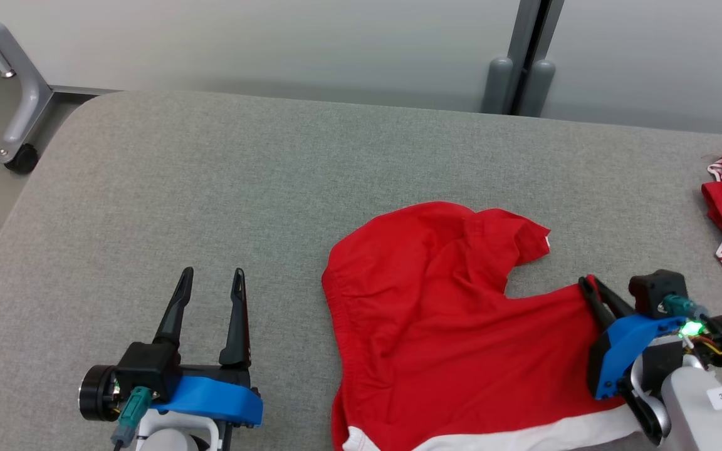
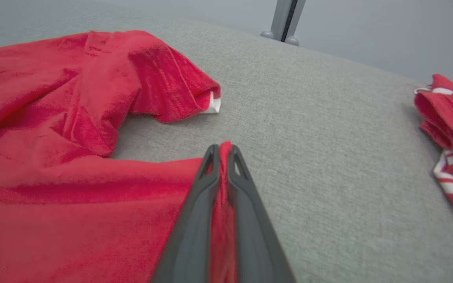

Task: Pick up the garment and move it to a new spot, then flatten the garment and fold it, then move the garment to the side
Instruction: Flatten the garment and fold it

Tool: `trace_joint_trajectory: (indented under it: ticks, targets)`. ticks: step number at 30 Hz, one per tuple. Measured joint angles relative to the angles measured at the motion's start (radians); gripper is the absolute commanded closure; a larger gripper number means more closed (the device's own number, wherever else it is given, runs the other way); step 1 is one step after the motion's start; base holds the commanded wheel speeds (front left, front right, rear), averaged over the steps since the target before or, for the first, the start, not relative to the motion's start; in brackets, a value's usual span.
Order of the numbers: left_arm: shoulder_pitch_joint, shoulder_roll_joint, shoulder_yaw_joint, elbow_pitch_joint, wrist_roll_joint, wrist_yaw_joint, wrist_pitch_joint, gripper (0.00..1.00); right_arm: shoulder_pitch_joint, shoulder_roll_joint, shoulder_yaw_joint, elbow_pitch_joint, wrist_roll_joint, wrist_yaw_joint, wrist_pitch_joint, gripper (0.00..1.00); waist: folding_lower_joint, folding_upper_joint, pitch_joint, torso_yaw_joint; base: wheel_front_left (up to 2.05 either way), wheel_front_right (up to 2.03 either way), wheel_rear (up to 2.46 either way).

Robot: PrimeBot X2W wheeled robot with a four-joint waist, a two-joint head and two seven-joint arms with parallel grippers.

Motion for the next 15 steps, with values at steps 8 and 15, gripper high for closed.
trace_joint_trajectory:
  ticks: [8,15]
  targets:
    - [-0.003,0.000,-0.007,0.002,-0.001,0.001,0.000,0.00,-0.070,0.035,-0.051,0.114,-0.041,0.000,-0.041,0.18,-0.0001,0.0000,-0.004,0.006,0.00,0.00,0.00]
    - [0.010,0.000,0.000,0.006,0.007,0.002,0.000,0.00,-0.068,0.070,-0.075,0.129,-0.027,0.000,-0.155,0.00,-0.0001,0.0000,-0.029,-0.022,0.00,0.00,0.00]
